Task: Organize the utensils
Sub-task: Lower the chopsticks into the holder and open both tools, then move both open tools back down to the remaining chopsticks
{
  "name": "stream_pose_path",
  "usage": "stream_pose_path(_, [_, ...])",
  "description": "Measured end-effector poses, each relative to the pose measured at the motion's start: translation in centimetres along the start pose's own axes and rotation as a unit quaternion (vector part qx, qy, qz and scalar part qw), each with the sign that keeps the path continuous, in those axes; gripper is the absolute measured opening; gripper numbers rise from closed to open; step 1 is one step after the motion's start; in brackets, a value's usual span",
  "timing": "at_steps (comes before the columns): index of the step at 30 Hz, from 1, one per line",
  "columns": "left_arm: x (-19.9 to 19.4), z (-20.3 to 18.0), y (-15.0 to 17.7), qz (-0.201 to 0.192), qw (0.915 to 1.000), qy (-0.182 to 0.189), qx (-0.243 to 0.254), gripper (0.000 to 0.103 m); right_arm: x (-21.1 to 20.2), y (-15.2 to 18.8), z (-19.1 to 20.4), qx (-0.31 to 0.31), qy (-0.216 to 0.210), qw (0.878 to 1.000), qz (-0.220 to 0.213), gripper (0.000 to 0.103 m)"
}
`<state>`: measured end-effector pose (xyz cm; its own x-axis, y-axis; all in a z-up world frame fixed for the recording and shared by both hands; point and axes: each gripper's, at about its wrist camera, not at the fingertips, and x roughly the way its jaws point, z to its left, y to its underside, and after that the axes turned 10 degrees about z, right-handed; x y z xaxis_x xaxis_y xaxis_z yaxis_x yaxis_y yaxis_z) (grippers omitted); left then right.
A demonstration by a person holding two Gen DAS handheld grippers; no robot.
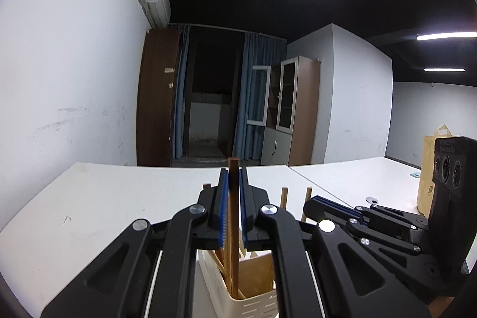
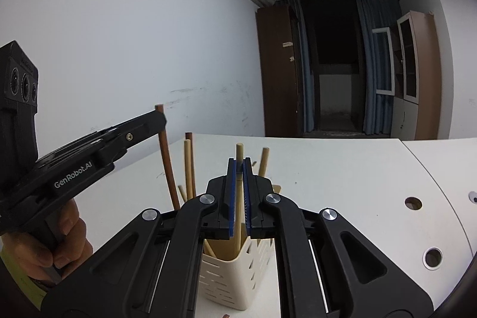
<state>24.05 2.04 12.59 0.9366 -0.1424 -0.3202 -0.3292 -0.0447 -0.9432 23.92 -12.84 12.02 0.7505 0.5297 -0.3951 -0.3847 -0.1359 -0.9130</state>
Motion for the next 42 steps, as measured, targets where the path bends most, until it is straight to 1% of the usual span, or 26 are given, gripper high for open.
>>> stream_pose_path(1, [-0.1,0.1,0.0,0.001,1.0000,0.000,-0.002,0.011,-0.3,0.2,-0.1,0.004,-0.001,1.000,0.000,0.007])
stream_pose_path(2, [-0.3,0.3,0.0,-0.001,1.0000,0.000,-0.006,0.022,-0.5,0.2,-0.4,0.006,-0.001,1.000,0.002,0.007])
stream_pose_path(3, [-0.7,0.5,0.0,-0.003,0.9999,0.004,-0.013,0.028,-0.6,0.0,-0.5,0.007,-0.001,1.000,0.002,0.009])
stream_pose_path(4, [-0.9,0.7,0.0,-0.004,0.9998,0.008,-0.017,0.030,-0.8,0.1,-0.6,0.009,0.002,1.000,0.002,0.012])
stream_pose_path(11, [-2.7,1.3,0.5,0.005,0.9995,0.006,-0.030,0.030,-2.2,0.8,-1.0,0.015,0.016,1.000,0.015,0.013])
stream_pose_path(12, [-3.0,1.3,0.7,0.008,0.9995,0.007,-0.029,0.030,-2.5,0.9,-1.0,0.016,0.015,1.000,0.018,0.014])
stream_pose_path(13, [-3.2,1.1,0.8,0.013,0.9995,0.006,-0.027,0.030,-2.7,1.0,-0.9,0.016,0.014,1.000,0.022,0.018])
stream_pose_path(15, [-3.6,0.8,1.1,0.022,0.9995,-0.003,-0.024,0.030,-3.2,1.4,-0.7,0.014,0.017,0.999,0.029,0.022])
stream_pose_path(19, [-3.9,0.2,1.9,0.060,0.9979,-0.016,-0.017,0.030,-4.2,2.7,-0.8,0.025,0.010,0.998,0.055,0.022])
stream_pose_path(20, [-3.9,0.0,2.3,0.071,0.9972,-0.019,-0.016,0.030,-4.6,3.3,-0.6,0.024,0.019,0.998,0.058,0.023])
stream_pose_path(21, [-3.8,0.0,2.6,0.082,0.9963,-0.022,-0.016,0.030,-4.7,3.8,-0.5,0.021,0.032,0.997,0.062,0.028])
stream_pose_path(22, [-3.7,-0.1,3.1,0.095,0.9950,-0.024,-0.016,0.030,-4.6,4.5,-0.3,0.019,0.038,0.997,0.071,0.031])
stream_pose_path(24, [-3.7,-0.1,4.1,0.111,0.9933,-0.027,-0.018,0.031,-4.1,5.6,-0.3,0.022,0.036,0.994,0.098,0.031])
stream_pose_path(26, [-3.5,0.0,5.1,0.124,0.9916,-0.029,-0.023,0.035,-3.4,6.6,-0.2,0.022,0.043,0.992,0.119,0.031])
stream_pose_path(34, [-2.4,0.2,7.8,0.179,0.9830,-0.030,-0.029,0.035,-0.9,9.4,-0.3,0.034,0.034,0.978,0.203,0.035])
stream_pose_path(37, [-1.9,0.2,8.8,0.199,0.9791,-0.030,-0.030,0.035,-0.3,10.1,-0.2,0.032,0.043,0.973,0.226,0.041])
stream_pose_path(40, [-1.3,0.4,9.9,0.219,0.9746,-0.032,-0.033,0.035,0.2,11.1,-0.4,0.036,0.048,0.967,0.250,0.041])
stream_pose_path(42, [-1.1,0.6,10.5,0.230,0.9720,-0.031,-0.038,0.035,0.8,11.8,-0.6,0.044,0.038,0.961,0.269,0.041])
